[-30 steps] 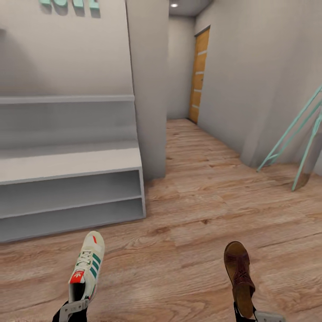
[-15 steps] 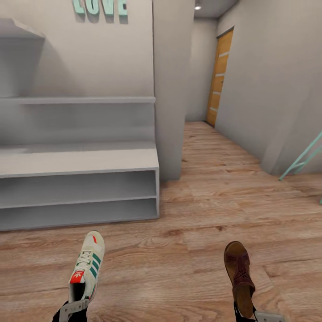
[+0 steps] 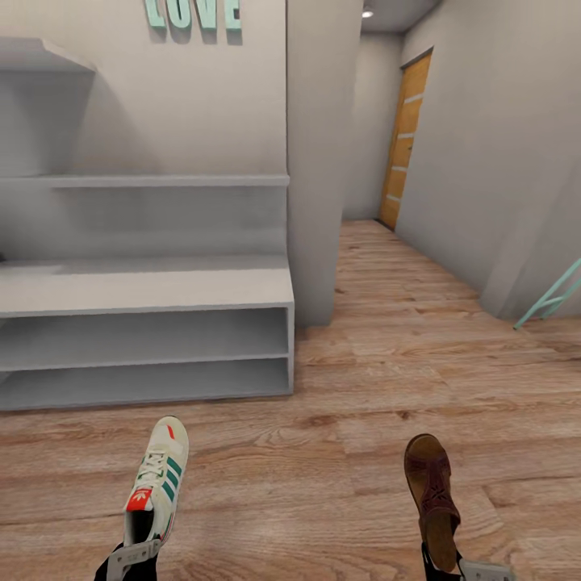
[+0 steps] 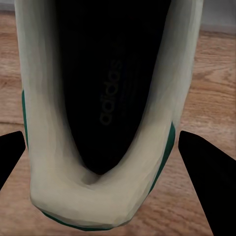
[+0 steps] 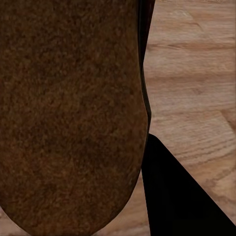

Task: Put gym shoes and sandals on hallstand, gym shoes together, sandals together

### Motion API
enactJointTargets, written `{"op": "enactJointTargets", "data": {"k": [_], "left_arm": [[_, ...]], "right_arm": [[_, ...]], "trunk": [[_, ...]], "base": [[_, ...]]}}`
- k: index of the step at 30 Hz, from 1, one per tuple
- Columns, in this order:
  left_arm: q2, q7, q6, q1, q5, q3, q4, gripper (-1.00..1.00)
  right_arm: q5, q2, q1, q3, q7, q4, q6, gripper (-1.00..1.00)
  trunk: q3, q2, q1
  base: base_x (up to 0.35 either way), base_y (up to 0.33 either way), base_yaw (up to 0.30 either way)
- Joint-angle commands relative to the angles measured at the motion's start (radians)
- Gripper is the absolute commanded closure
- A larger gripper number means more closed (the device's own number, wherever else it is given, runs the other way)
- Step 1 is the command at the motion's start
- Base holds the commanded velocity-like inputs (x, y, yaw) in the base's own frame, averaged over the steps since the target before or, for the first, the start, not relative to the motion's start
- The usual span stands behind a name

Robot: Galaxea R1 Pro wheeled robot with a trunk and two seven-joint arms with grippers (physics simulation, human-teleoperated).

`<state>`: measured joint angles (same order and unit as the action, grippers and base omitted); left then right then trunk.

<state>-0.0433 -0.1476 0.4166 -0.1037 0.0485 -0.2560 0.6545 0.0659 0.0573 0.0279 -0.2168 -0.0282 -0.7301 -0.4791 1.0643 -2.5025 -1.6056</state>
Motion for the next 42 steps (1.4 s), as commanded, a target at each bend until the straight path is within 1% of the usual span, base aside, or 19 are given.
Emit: {"op": "enactJointTargets", "data": {"k": [1,18,23,25,26,27,28,29,30,31,33,34,35,36,37,38,39,40,42], "left_arm": [[0.0,-0.009,0.002,-0.001,0.005,-0.003,-0.001,1.0],[0.0,-0.009,0.001,-0.001,0.004,-0.003,-0.002,1.0],[-0.001,-0.009,-0.005,-0.003,0.002,-0.005,-0.003,1.0],[-0.002,-0.009,-0.012,-0.006,0.002,-0.006,-0.003,1.0],[-0.002,-0.009,-0.017,-0.009,0.001,-0.006,-0.004,1.0],[-0.002,-0.009,-0.019,-0.011,0.0,-0.005,-0.004,1.0],[-0.001,-0.009,-0.027,-0.014,-0.002,-0.004,-0.002,1.0],[0.0,-0.009,-0.034,-0.015,-0.004,-0.003,0.0,1.0],[0.002,-0.009,-0.057,-0.022,-0.006,-0.001,0.006,1.0],[0.002,-0.009,-0.072,-0.03,-0.007,0.0,0.01,1.0],[0.005,-0.009,-0.166,-0.083,-0.011,0.004,0.029,1.0],[0.005,-0.01,-0.228,-0.118,-0.012,0.005,0.035,1.0],[0.006,-0.01,-0.323,-0.172,-0.013,0.007,0.041,1.0],[0.006,-0.01,-0.354,-0.19,-0.013,0.007,0.043,1.0],[0.006,-0.01,-0.435,-0.246,-0.013,0.009,0.045,1.0],[0.007,-0.01,-0.528,-0.325,-0.02,0.018,0.047,1.0],[0.008,-0.01,-0.671,-0.438,-0.05,0.047,0.047,1.0],[0.008,-0.008,-0.833,-0.553,-0.078,0.064,0.047,1.0],[0.006,-0.008,-0.851,-0.575,-0.08,0.065,0.046,1.0]], "right_arm": [[0.003,-0.001,0.0,-0.004,-0.005,0.0,-0.003,1.0],[0.004,0.006,0.001,-0.009,-0.005,-0.003,-0.002,1.0],[0.003,0.016,0.001,-0.021,-0.003,-0.011,0.0,1.0],[0.003,0.034,0.001,-0.055,-0.003,-0.026,0.004,1.0],[0.002,0.047,0.001,-0.094,-0.003,-0.041,0.008,1.0],[0.001,0.054,0.001,-0.118,-0.003,-0.049,0.011,1.0],[0.0,0.066,0.001,-0.174,-0.004,-0.067,0.021,1.0],[0.0,0.071,0.001,-0.204,-0.004,-0.077,0.028,1.0],[-0.001,0.081,0.001,-0.266,-0.006,-0.099,0.051,1.0],[-0.001,0.086,0.001,-0.295,-0.007,-0.109,0.068,1.0],[-0.002,0.109,0.001,-0.387,-0.01,-0.145,0.162,1.0],[-0.002,0.127,0.001,-0.412,-0.014,-0.158,0.221,1.0],[-0.003,0.159,0.001,-0.435,-0.029,-0.172,0.307,1.0],[-0.004,0.17,0.001,-0.44,-0.037,-0.175,0.333,1.0],[-0.005,0.201,0.001,-0.452,-0.065,-0.182,0.395,1.0],[-0.018,0.23,0.001,-0.466,-0.097,-0.189,0.442,1.0],[-0.061,0.246,0.001,-0.518,-0.116,-0.197,0.465,1.0],[-0.092,0.251,0.001,-0.556,-0.125,-0.226,0.475,1.0],[-0.094,0.25,0.001,-0.558,-0.126,-0.236,0.476,1.0]], "trunk": [[0.001,0.0,0.0],[0.001,0.0,0.0],[0.001,0.0,0.0],[0.001,0.0,0.0],[0.001,0.0,0.0],[0.001,0.0,0.0],[0.001,0.0,0.0],[0.001,0.0,0.0],[0.001,0.0,0.0],[0.001,0.0,0.0],[0.001,0.0,0.0],[0.001,0.0,0.0],[0.001,0.0,0.0],[0.001,0.0,0.0],[0.001,0.0,0.0],[0.001,0.0,0.0],[0.001,0.0,0.0],[0.001,0.0,0.0],[0.001,0.0,0.0]], "base": [[0.0,0.0,0.0],[0.0,0.0,0.0],[0.0,0.0,0.0],[0.0,0.0,0.0],[0.0,0.0,0.0],[0.0,0.0,0.0],[0.0,0.0,0.0],[0.0,0.0,0.0],[0.0,0.0,0.0],[0.0,0.0,0.0],[0.0,0.0,0.0],[0.0,0.0,0.0],[0.0,0.0,0.0],[0.0,0.0,0.0],[0.0,0.0,0.0],[0.0,0.0,0.0],[0.0,0.0,0.0],[0.0,0.0,0.0],[0.0,0.0,0.0]]}}
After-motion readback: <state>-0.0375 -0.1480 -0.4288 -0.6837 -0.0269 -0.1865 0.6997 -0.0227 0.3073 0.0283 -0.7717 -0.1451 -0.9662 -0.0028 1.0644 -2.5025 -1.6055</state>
